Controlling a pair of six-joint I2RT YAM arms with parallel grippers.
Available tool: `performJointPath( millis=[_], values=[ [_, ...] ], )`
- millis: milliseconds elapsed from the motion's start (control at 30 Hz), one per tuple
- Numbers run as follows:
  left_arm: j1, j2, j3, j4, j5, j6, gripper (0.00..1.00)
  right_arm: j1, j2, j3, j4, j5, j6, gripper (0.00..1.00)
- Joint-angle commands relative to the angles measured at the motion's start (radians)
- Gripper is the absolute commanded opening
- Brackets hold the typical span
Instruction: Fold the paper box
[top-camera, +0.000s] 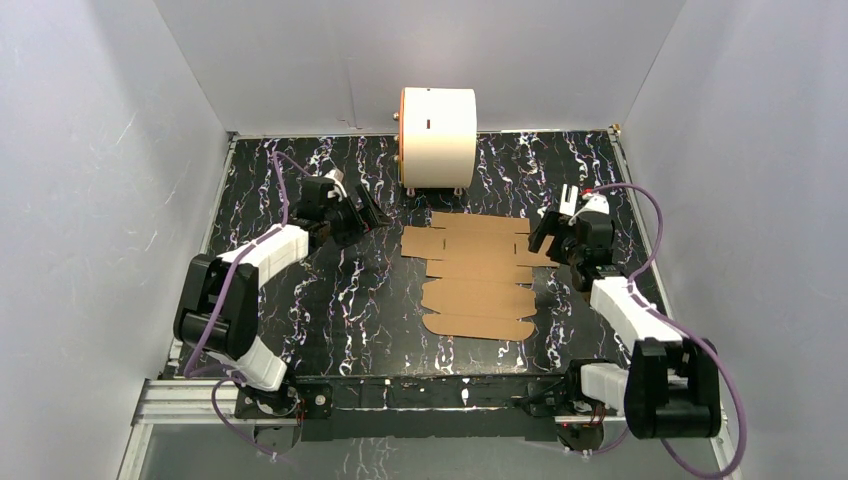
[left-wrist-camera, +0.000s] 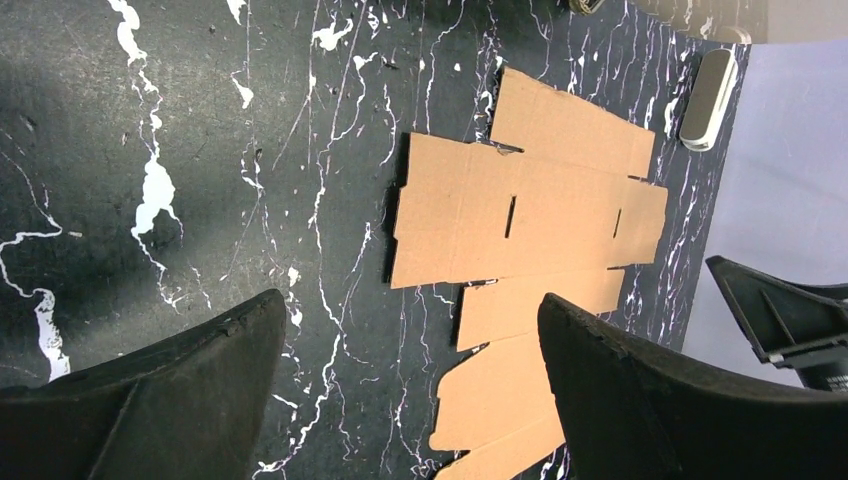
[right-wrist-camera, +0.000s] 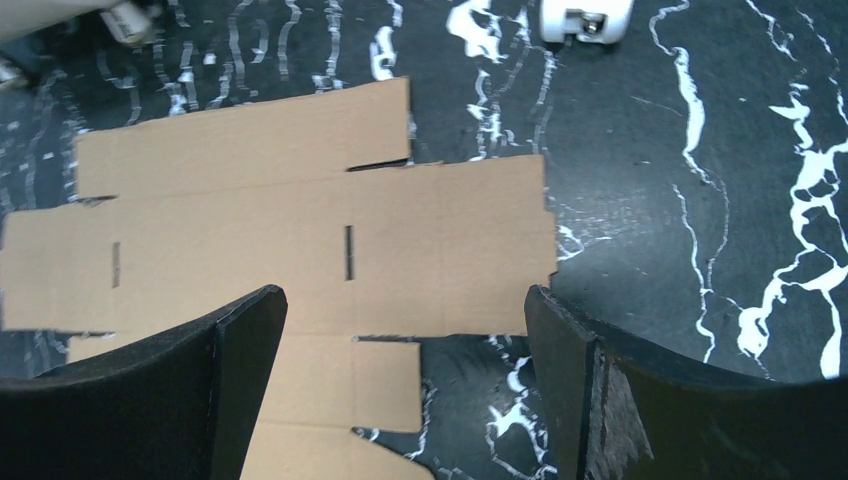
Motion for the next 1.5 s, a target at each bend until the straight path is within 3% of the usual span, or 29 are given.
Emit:
performJointPath(
  millis=[0,267,467,567,767,1133,1467],
  values=[
    [-0.004,0.000,0.053,-0.050,0.021,0.017,0.94,-0.060,0.108,0.068,0.118,0.010,0.029,0.99],
    [-0.004,0.016,0.107,-0.183,-0.029,0.082,0.94,-0.199,0.305,0.132,0.163,-0.176,-0.003,0.98],
    [-0.004,0.019,0.149,-0.233,-0.059,0.117,0.94,-0.207,0.392,0.169,0.153,-0.277,-0.062,0.94],
    [-0.004,0.014,0.158,-0.259,-0.078,0.140,0.94,-0.207,0.433,0.192,0.129,-0.327,-0.083,0.98],
    [-0.004,0.035,0.184,-0.298,-0.103,0.172,0.94,-0.205,0.486,0.209,0.123,-0.462,-0.119,0.99],
    [-0.004,0.083,0.203,-0.354,-0.099,0.202,0.94,-0.080,0.536,0.248,0.053,-0.538,-0.210,0.99],
    [-0.004,0.036,0.118,-0.370,-0.125,0.194,0.93,0.038,0.474,0.201,0.054,-0.542,-0.159,0.98]
  ],
)
